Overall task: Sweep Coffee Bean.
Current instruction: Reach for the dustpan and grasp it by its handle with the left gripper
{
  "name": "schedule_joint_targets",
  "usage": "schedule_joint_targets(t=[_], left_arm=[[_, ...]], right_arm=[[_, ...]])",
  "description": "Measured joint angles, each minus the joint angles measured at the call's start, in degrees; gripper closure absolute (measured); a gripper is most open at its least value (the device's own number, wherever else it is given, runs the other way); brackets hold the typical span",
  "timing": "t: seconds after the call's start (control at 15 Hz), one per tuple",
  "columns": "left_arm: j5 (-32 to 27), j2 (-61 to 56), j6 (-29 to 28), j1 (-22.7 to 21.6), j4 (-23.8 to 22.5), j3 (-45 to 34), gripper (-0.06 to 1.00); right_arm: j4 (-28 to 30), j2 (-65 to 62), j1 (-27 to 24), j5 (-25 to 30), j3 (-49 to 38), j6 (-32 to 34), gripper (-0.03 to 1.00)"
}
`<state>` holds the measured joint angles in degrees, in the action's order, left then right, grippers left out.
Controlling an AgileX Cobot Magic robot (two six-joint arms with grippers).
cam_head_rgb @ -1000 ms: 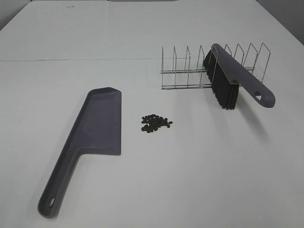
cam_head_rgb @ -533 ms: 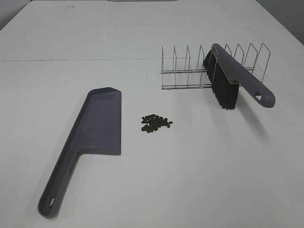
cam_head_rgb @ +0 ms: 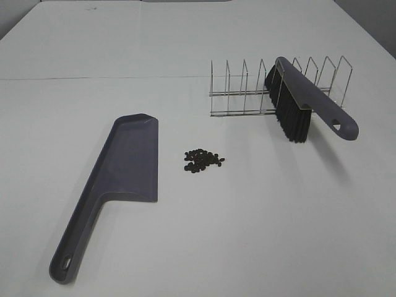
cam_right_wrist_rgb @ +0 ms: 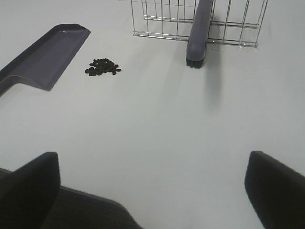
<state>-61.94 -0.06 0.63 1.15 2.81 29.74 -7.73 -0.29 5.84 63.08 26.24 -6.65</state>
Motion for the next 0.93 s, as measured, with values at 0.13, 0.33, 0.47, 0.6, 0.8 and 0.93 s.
schedule_joint_targets(t=[0.13, 0.33, 0.47, 0.6, 0.8, 0.93], left_arm=[[0.0, 0.0, 0.0, 0.0, 0.0, 0.0, -0.05], [0.0, 0.0, -0.06, 0.0, 0.0, 0.0, -0.05], [0.0, 0.0, -0.06, 0.0, 0.0, 0.0, -0.05], [0.0, 0.0, -0.06, 0.0, 0.0, 0.0, -0.05], [0.0, 0.0, 0.0, 0.0, 0.0, 0.0, -0.05], [0.0, 0.0, 0.0, 0.0, 0.0, 0.0, -0.05]], right_arm=[[0.0, 0.0, 0.0, 0.0, 0.0, 0.0, 0.02], [0.0, 0.0, 0.0, 0.0, 0.0, 0.0, 0.02], [0.0, 0.0, 0.0, 0.0, 0.0, 0.0, 0.02], [0.0, 0.0, 0.0, 0.0, 0.0, 0.0, 0.02], [0.0, 0.0, 0.0, 0.0, 0.0, 0.0, 0.02], [0.0, 0.0, 0.0, 0.0, 0.0, 0.0, 0.02]])
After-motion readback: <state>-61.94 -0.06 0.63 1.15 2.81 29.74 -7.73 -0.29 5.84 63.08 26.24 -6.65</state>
